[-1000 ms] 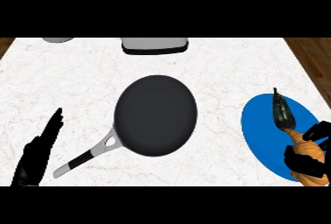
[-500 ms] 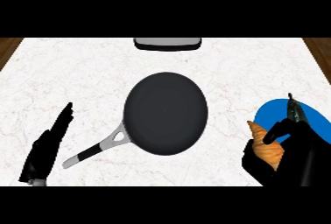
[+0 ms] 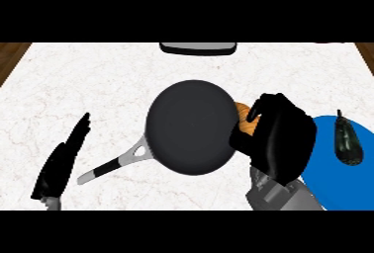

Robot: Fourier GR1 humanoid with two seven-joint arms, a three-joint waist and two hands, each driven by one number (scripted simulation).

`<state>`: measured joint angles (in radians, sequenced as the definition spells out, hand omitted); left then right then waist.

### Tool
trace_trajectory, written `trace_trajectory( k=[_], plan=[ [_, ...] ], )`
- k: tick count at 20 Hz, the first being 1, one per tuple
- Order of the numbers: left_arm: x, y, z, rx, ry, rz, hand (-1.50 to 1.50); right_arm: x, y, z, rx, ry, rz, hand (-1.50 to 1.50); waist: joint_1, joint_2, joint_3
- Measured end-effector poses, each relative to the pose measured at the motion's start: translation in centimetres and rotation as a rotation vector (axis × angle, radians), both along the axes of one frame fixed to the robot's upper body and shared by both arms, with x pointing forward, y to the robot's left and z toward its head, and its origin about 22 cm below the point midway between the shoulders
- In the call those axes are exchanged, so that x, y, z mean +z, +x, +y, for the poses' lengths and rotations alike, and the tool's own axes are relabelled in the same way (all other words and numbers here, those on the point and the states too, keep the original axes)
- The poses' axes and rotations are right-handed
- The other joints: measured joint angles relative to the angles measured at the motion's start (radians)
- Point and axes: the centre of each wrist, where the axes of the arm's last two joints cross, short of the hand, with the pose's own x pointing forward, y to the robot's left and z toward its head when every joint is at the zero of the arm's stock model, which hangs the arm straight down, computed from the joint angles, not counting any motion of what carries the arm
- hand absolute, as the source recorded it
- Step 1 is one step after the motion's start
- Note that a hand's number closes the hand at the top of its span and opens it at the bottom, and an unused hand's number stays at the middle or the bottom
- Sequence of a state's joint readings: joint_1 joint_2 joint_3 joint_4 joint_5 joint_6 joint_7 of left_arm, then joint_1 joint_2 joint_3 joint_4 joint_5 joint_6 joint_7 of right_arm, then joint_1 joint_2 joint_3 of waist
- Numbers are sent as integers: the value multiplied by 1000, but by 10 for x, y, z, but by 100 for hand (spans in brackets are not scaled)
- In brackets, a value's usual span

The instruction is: Pick the croissant from the plate and place it in the pan

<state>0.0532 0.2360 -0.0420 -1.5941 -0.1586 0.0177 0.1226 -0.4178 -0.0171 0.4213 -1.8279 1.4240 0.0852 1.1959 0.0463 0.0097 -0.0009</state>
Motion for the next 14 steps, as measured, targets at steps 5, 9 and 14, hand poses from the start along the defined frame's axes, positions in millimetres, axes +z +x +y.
trace_trajectory(
  k=[5,9,14],
  plan=[
    [3,5,-7,-11,1,-6,0,-18,45,5,2,39,87,150,12,5,1],
    [8,9,-6,-18,-2,-11,0,-45,77,5,-1,57,197,150,19,8,2],
    [6,9,-10,-29,0,-12,0,-62,98,-7,3,264,259,-150,34,14,4]
  ],
)
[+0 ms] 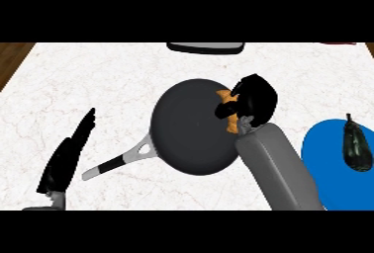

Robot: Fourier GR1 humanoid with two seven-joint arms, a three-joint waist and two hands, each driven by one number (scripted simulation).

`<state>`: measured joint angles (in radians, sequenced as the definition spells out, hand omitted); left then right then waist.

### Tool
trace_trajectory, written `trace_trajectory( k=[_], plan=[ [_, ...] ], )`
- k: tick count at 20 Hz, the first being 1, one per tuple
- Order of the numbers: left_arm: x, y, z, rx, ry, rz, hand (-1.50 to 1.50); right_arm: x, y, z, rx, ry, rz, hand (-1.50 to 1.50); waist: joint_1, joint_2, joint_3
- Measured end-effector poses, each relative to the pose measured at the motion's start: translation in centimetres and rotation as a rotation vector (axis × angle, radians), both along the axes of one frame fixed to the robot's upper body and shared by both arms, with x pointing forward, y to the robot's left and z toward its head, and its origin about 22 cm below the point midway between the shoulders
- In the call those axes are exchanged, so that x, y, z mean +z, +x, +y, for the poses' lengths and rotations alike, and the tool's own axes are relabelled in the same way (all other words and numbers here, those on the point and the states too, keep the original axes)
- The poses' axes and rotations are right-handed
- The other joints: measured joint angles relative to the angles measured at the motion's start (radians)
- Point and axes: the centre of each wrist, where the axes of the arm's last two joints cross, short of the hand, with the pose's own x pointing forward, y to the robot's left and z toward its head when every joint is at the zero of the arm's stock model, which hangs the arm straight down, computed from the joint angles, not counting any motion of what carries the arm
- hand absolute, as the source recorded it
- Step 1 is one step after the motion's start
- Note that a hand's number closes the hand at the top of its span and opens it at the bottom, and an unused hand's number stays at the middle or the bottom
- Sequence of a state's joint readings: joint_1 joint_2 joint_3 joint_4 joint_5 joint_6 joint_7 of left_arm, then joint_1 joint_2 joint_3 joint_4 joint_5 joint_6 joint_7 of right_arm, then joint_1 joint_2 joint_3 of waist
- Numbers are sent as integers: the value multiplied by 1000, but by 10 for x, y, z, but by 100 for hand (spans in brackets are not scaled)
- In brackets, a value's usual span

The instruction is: Pick the croissant from the plate and place it in the pan

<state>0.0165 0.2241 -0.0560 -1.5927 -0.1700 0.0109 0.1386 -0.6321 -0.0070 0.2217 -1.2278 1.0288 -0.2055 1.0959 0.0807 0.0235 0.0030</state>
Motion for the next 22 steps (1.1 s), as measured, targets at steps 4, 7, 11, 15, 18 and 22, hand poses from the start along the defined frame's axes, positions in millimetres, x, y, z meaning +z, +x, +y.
trace_trajectory(
  k=[4,7,11,15,18,22],
  plan=[
    [0,2,-1,-14,-2,-4,0,-10,8,-10,-49,200,-28,-150,10,2,1],
    [1,2,-4,-15,-3,1,0,-16,13,-7,-78,290,-130,-150,13,0,1],
    [5,6,-3,-10,-4,-1,0,-20,20,-4,-134,328,-300,-150,3,-2,0],
    [1,3,-2,-2,-4,7,0,-16,31,-3,-213,347,-459,-150,-7,-7,-2],
    [-3,-4,2,18,-1,15,0,-20,32,-8,-291,366,-539,-150,-26,-15,-3],
    [-6,-8,5,49,-3,24,0,-35,24,-20,-396,379,-610,-150,-57,-24,-3]
  ],
)
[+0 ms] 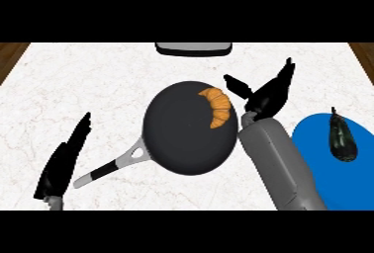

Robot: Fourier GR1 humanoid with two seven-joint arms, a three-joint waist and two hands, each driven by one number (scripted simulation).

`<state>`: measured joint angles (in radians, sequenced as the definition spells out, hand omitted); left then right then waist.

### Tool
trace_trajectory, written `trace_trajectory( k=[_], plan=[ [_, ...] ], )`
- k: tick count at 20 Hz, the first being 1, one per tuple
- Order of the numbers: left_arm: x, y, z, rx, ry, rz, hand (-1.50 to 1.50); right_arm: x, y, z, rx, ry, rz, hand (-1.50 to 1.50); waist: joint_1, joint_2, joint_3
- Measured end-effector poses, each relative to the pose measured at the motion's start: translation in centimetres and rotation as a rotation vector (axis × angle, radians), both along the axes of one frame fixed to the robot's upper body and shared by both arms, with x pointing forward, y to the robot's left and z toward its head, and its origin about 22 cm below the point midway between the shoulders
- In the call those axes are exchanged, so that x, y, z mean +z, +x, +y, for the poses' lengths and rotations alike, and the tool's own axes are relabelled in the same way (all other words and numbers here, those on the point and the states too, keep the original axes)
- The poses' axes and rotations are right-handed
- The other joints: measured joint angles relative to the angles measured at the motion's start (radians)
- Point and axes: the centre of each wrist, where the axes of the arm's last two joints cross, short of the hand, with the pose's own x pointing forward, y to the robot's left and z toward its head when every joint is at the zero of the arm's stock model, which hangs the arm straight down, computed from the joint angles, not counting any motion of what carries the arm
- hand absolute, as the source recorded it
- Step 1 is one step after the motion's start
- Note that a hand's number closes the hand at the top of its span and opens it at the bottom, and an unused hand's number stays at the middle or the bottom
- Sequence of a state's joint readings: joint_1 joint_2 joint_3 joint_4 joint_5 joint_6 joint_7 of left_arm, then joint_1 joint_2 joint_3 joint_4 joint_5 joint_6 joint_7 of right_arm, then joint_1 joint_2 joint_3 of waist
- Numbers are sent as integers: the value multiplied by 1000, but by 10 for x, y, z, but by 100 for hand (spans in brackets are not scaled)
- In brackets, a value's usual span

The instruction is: Pick the croissant from the plate and place it in the pan

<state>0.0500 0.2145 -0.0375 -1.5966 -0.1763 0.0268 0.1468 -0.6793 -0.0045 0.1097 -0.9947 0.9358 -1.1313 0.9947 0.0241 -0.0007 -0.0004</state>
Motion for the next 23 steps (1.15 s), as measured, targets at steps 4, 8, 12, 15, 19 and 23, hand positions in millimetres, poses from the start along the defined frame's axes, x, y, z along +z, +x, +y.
trace_trajectory(
  k=[4,8,12,15,19,23],
  plan=[
    [-4,-9,15,31,4,9,0,-19,-28,-13,-52,4,-50,-150,-30,-9,-1],
    [-3,-15,20,58,6,12,0,-30,-72,-24,-79,-11,-91,-150,-53,-15,-1],
    [-4,-20,22,64,8,14,0,-36,-128,-37,-113,-32,-116,-150,-65,-16,-1],
    [-1,-14,21,65,4,10,0,-34,-174,-45,-132,-43,-123,-150,-66,-13,-1],
    [-1,-9,25,65,5,5,0,-23,-232,-54,-151,-48,-114,-150,-58,-8,-1],
    [-3,-11,17,51,5,4,0,-7,-280,-60,-144,-63,-99,-150,-49,-7,0]
  ],
)
